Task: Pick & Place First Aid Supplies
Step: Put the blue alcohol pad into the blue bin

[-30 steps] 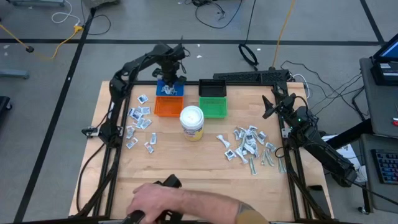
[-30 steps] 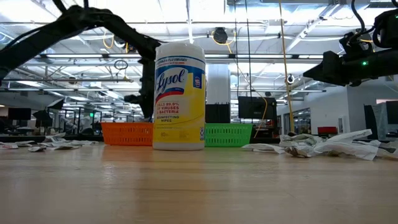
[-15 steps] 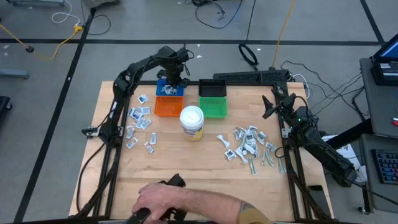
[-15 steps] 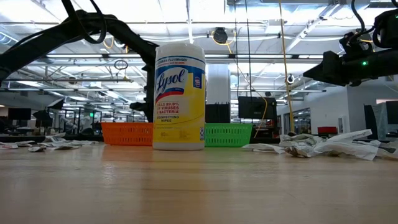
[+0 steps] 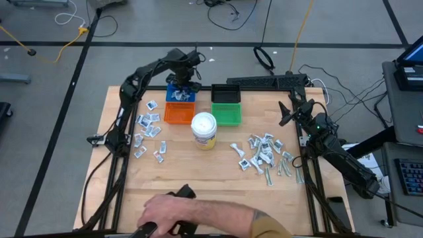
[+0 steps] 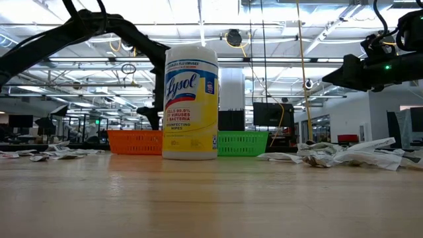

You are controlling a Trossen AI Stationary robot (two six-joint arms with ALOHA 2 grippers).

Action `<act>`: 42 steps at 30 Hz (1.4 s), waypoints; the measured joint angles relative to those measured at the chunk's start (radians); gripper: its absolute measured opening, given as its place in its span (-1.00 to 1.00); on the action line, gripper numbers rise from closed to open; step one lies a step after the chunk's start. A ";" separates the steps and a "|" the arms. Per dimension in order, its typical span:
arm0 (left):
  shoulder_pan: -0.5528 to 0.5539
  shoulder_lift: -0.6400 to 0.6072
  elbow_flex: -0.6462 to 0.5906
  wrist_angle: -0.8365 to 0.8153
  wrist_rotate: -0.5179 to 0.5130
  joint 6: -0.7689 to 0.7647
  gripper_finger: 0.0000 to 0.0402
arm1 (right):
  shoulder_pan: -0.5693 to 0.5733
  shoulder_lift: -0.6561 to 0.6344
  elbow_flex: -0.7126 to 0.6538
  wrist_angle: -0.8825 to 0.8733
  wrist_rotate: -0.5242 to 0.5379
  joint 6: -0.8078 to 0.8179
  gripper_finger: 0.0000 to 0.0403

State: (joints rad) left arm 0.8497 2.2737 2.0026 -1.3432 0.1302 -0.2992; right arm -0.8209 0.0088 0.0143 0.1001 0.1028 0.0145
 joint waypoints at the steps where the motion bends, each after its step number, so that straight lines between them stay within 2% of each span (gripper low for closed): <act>1: 0.000 -0.008 0.000 -0.002 0.000 -0.004 0.17 | 0.000 0.000 0.000 0.000 0.000 0.000 0.35; 10: 0.020 -0.077 0.000 -0.026 0.000 -0.024 0.41 | 0.000 0.000 0.000 0.000 0.000 0.000 0.35; 17: 0.038 -0.132 -0.051 -0.100 -0.001 -0.029 0.40 | 0.000 0.000 0.000 0.000 0.000 0.000 0.34; 26: 0.055 -0.336 -0.367 -0.023 -0.039 -0.102 0.40 | 0.000 0.000 0.000 0.000 0.000 0.000 0.35; 34: 0.067 -0.551 -0.644 0.070 -0.061 -0.107 0.39 | 0.000 0.000 0.000 0.000 0.000 0.000 0.35; 38: 0.073 -0.630 -0.737 0.086 -0.064 -0.088 0.36 | 0.000 0.000 0.000 0.000 0.000 0.000 0.34; 42: 0.071 -0.659 -0.825 0.157 -0.070 -0.005 0.37 | 0.000 0.000 0.000 0.000 0.000 0.000 0.35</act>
State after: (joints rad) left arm 0.9207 1.6143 1.1776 -1.1866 0.0604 -0.3040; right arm -0.8211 0.0088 0.0143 0.1001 0.1028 0.0146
